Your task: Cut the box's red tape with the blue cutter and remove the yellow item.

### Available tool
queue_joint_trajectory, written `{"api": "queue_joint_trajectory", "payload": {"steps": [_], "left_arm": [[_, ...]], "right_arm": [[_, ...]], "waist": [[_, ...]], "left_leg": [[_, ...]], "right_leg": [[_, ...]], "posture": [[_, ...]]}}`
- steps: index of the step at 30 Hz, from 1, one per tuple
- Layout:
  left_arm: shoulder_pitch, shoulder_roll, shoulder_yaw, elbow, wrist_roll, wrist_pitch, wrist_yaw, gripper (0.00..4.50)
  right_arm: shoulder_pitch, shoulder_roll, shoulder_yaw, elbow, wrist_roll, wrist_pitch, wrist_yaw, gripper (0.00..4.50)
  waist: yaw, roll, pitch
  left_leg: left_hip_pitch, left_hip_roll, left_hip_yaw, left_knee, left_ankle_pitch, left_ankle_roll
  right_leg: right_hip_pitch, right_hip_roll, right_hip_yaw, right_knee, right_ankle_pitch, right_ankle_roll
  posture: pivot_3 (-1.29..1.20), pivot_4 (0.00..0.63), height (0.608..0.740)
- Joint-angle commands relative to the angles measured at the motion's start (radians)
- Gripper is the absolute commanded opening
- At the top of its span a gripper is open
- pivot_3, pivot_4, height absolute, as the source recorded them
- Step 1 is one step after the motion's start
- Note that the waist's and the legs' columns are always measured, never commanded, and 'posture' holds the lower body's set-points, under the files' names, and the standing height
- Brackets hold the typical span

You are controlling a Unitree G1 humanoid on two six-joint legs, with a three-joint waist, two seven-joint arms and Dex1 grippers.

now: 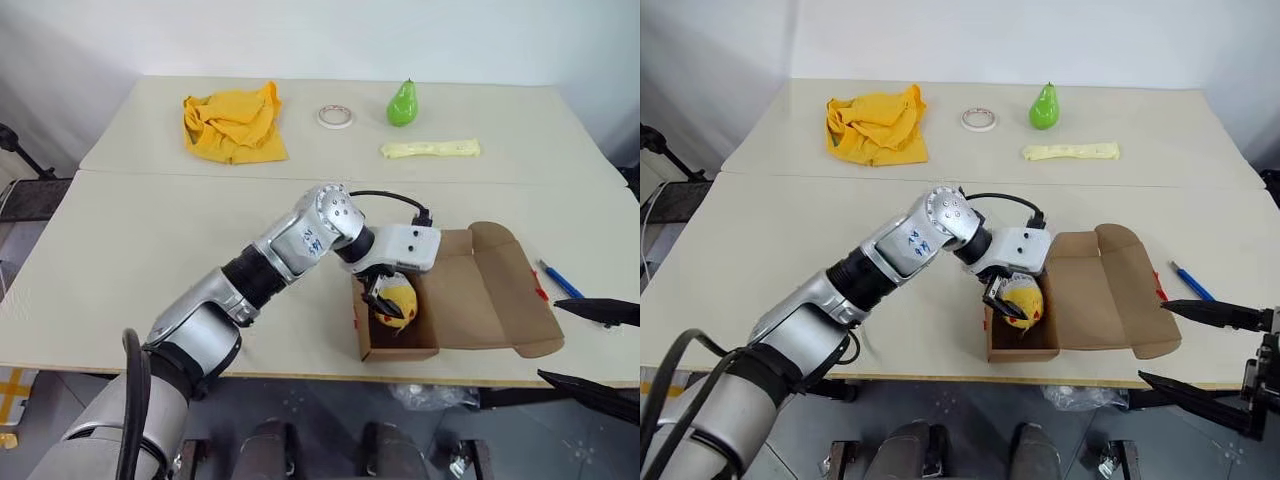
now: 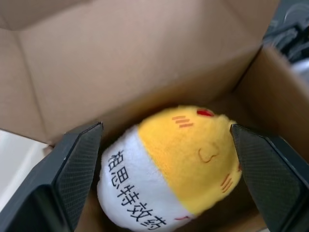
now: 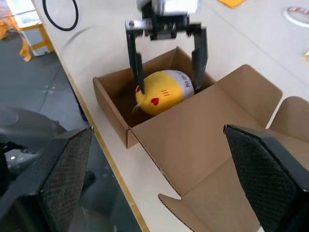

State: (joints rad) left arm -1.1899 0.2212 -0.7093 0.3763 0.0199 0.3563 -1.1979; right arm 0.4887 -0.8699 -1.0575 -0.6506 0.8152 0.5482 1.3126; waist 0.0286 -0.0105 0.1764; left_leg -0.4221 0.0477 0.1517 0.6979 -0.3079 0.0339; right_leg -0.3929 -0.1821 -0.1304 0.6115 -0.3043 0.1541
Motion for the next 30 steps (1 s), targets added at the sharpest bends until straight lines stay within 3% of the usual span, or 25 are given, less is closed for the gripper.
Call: {"api": "queue_joint_trajectory", "payload": {"steps": [1, 5, 6, 16, 20, 22, 26, 30], "left_arm": [[-0.02, -0.014, -0.009, 0.011, 0.058, -0.056, -0.018, 4.48], [-0.004, -0.023, -0.043, 0.056, 0.114, -0.094, -0.052, 4.48], [-0.003, -0.035, -0.044, 0.076, 0.122, -0.103, -0.053, 4.3], [-0.002, -0.087, 0.055, 0.167, 0.121, -0.169, -0.041, 1.62], [0.007, -0.109, 0.249, 0.223, -0.041, -0.101, -0.06, 0.52], [0.013, -0.109, 0.404, 0.25, -0.164, -0.096, -0.053, 0.1], [0.041, -0.07, 0.66, 0.241, -0.345, -0.117, -0.015, 0.03], [0.155, 0.088, 0.842, 0.187, -0.396, -0.09, 0.105, 0.03]], "right_arm": [[0.014, 0.007, -0.04, -0.03, 0.037, -0.002, -0.024, 4.5], [0.026, 0.005, -0.037, -0.028, 0.04, -0.005, -0.035, 4.5], [0.023, 0.003, -0.031, -0.025, 0.038, -0.008, -0.039, 4.5], [-0.024, -0.012, 0.034, -0.009, 0.025, -0.028, -0.079, 4.5], [-0.062, -0.01, 0.081, -0.007, 0.022, -0.036, -0.113, 4.5], [-0.106, -0.006, 0.115, -0.019, 0.071, -0.018, -0.165, 4.5], [-0.195, 0.012, 0.222, -0.046, 0.156, 0.008, -0.264, 4.5], [-0.341, 0.072, 0.466, -0.052, 0.166, -0.012, -0.349, 4.5]], "waist": [[-0.001, 0.0, 0.0], [-0.001, 0.0, 0.0], [-0.001, 0.0, 0.0], [-0.002, 0.0, 0.0], [-0.003, 0.0, 0.0], [-0.003, 0.0, 0.0], [-0.008, 0.0, 0.0], [-0.028, 0.001, 0.0]], "left_leg": [[0.0, 0.0, 0.0, 0.0, 0.0, 0.0], [0.0, 0.0, 0.0, 0.0, 0.0, 0.0], [0.0, 0.0, 0.0, 0.0, 0.0, 0.0], [0.0, 0.0, -0.001, 0.001, 0.0, 0.001], [0.0, 0.0, -0.001, 0.001, 0.0, 0.001], [0.0, 0.0, -0.001, 0.001, 0.0, 0.001], [0.0, 0.001, -0.001, 0.001, 0.0, 0.0], [0.002, 0.001, -0.001, 0.0, 0.001, -0.001]], "right_leg": [[0.0, 0.0, 0.0, 0.0, 0.0, 0.0], [0.0, 0.0, 0.0, 0.0, 0.0, 0.0], [0.0, 0.0, 0.0, 0.0, 0.0, 0.0], [0.0, 0.0, 0.0, 0.001, 0.0, 0.0], [0.0, 0.0, 0.0, 0.002, 0.0, 0.0], [0.0, 0.0, -0.001, 0.002, 0.0, 0.0], [0.0, -0.001, -0.001, 0.008, 0.0, 0.0], [0.0, 0.0, -0.001, 0.01, 0.0, 0.0]], "posture": [[0.0, 0.15, 0.74], [0.0, 0.15, 0.74], [0.0, 0.15, 0.74], [0.0, 0.15, 0.74], [0.0, 0.15, 0.74], [0.0, 0.15, 0.74], [0.0, 0.15, 0.74], [0.0, 0.15, 0.74]]}}
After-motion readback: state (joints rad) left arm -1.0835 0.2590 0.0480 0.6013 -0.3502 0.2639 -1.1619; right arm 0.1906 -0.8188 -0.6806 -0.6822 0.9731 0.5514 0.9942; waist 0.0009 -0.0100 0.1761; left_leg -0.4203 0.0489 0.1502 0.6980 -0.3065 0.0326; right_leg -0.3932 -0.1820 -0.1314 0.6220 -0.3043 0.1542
